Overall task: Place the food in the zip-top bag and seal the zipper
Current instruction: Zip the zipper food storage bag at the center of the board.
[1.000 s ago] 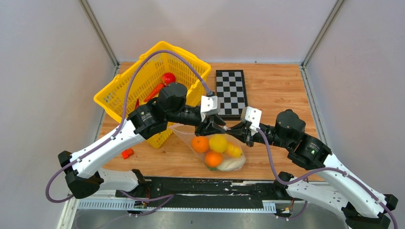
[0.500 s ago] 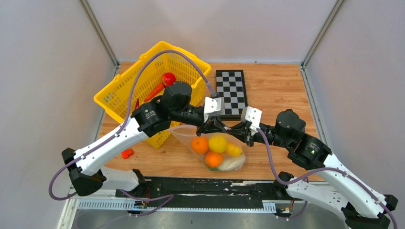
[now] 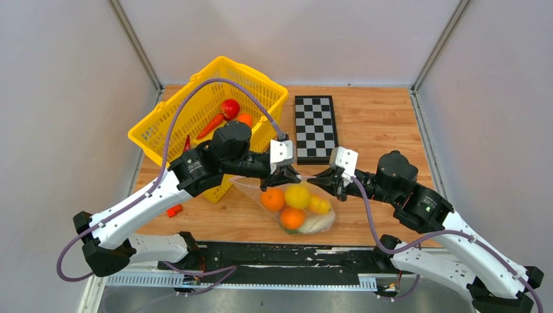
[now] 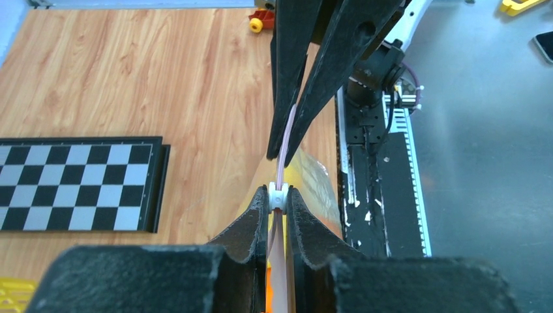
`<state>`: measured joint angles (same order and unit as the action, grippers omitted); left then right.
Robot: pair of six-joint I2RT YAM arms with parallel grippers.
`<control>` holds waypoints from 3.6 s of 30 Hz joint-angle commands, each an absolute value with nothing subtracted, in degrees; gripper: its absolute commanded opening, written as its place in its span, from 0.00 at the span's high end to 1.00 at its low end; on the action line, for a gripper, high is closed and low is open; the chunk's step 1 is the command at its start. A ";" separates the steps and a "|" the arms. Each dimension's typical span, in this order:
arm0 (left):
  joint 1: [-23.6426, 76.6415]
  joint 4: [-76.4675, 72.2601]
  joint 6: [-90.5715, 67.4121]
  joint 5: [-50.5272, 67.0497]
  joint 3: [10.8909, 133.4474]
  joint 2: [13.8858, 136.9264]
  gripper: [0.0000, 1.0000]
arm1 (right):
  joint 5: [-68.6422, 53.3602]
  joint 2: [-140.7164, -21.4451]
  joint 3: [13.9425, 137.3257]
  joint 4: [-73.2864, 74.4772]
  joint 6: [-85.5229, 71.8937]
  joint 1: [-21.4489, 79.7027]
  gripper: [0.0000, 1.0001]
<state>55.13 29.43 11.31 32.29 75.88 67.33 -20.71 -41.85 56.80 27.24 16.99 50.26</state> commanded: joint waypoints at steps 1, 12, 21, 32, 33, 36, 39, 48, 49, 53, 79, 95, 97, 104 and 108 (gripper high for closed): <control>54.93 33.07 12.13 27.56 73.75 64.07 1.00 | -18.98 -39.91 57.21 24.64 17.00 50.08 1.00; 54.93 34.77 11.60 22.01 70.07 60.68 1.00 | -14.47 -38.23 55.78 22.62 16.16 49.97 1.00; 54.65 37.26 10.94 14.47 66.31 56.22 1.00 | -10.29 -36.20 54.89 22.48 15.78 49.83 1.00; 54.14 30.85 7.46 25.98 71.71 60.17 1.00 | -25.27 -41.27 60.24 29.07 18.67 49.79 0.79; 54.14 30.87 7.47 26.59 72.30 60.60 1.00 | -25.32 -41.72 60.82 29.86 19.25 49.77 0.68; 54.14 30.84 7.38 28.18 73.77 61.62 1.00 | -25.20 -43.14 61.94 31.66 21.43 49.79 0.46; 54.14 30.83 7.14 28.69 74.37 62.38 1.00 | -25.34 -45.41 63.40 33.38 22.64 49.75 0.41; 54.14 30.95 6.86 29.47 75.19 63.17 1.00 | -26.27 -50.83 68.00 36.07 24.66 49.77 0.43; 54.14 30.96 6.86 29.45 75.17 63.11 1.00 | -26.23 -51.45 68.41 36.42 24.81 49.75 0.45; 54.14 30.81 6.68 29.36 75.20 63.33 1.00 | -26.31 -53.82 70.32 38.53 25.47 49.77 0.59; 54.14 36.58 8.41 16.60 68.56 57.46 1.00 | -17.90 -45.95 64.17 32.70 22.13 49.68 1.00; 53.96 34.88 8.28 17.93 69.46 56.13 1.00 | -23.91 -47.06 66.30 34.48 21.49 49.55 0.99; 54.02 33.98 8.18 20.14 70.60 57.32 1.00 | -25.18 -48.02 67.56 35.47 22.04 49.57 0.83; 53.98 34.03 7.47 22.36 73.15 59.51 1.00 | -21.22 -49.66 71.20 37.22 25.07 49.59 0.20; 54.00 32.78 6.48 23.44 72.57 59.71 1.00 | -22.50 -52.62 75.11 41.29 25.94 49.60 0.17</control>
